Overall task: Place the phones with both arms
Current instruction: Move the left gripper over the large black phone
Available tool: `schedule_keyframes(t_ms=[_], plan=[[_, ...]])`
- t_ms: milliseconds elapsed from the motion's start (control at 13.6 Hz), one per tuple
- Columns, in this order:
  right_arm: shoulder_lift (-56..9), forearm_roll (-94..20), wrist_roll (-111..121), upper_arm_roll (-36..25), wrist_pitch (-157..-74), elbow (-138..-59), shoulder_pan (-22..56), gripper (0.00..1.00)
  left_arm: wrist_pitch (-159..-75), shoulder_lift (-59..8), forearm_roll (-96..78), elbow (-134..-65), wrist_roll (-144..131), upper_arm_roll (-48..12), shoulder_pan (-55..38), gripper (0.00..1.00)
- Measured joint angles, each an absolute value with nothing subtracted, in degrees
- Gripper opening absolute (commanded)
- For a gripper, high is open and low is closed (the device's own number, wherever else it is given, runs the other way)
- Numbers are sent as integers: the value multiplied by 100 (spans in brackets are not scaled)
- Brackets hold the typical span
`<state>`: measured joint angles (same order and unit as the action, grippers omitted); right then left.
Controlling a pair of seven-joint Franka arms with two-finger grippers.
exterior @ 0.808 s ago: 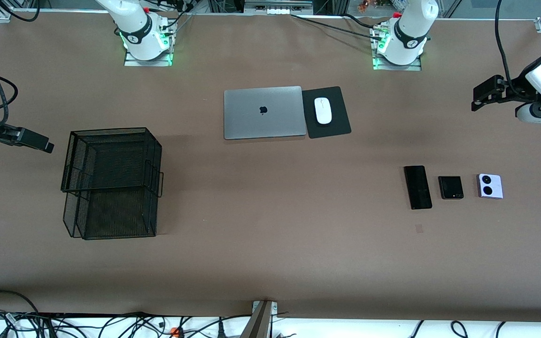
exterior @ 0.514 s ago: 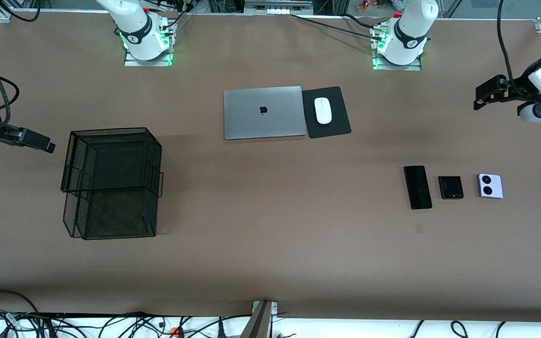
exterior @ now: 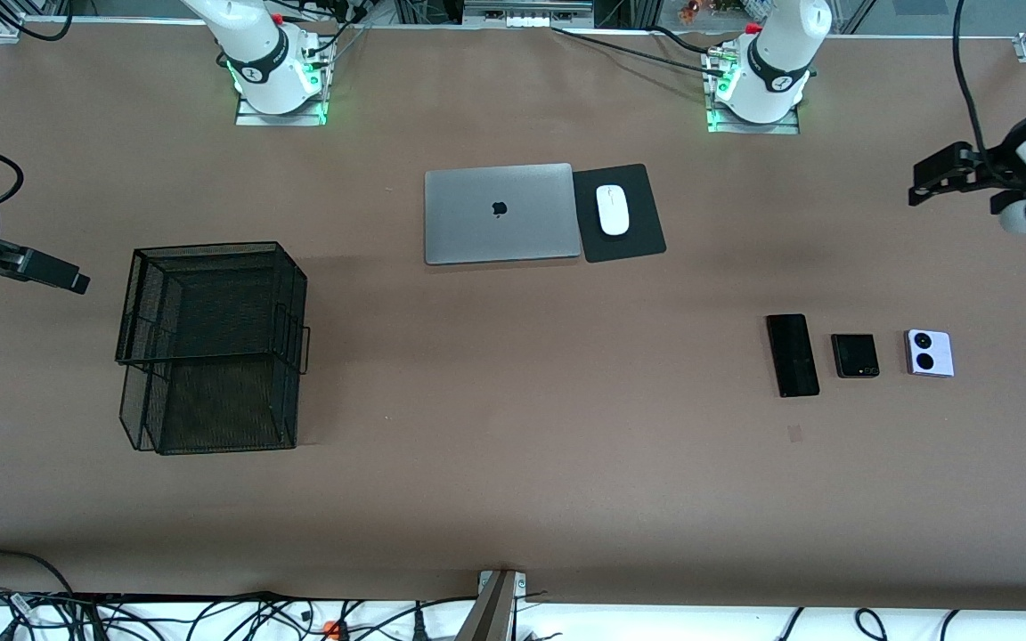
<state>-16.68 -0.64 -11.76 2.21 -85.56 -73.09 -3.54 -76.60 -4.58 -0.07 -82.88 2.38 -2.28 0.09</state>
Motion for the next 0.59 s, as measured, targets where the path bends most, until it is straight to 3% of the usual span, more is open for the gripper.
schedule_keyframes(t_ms=[587], plan=[[-1747,-57,-1172,232,-8558,-7345,-341,100,-7434,-1317,39,-8410,-195,-276,-85,100]])
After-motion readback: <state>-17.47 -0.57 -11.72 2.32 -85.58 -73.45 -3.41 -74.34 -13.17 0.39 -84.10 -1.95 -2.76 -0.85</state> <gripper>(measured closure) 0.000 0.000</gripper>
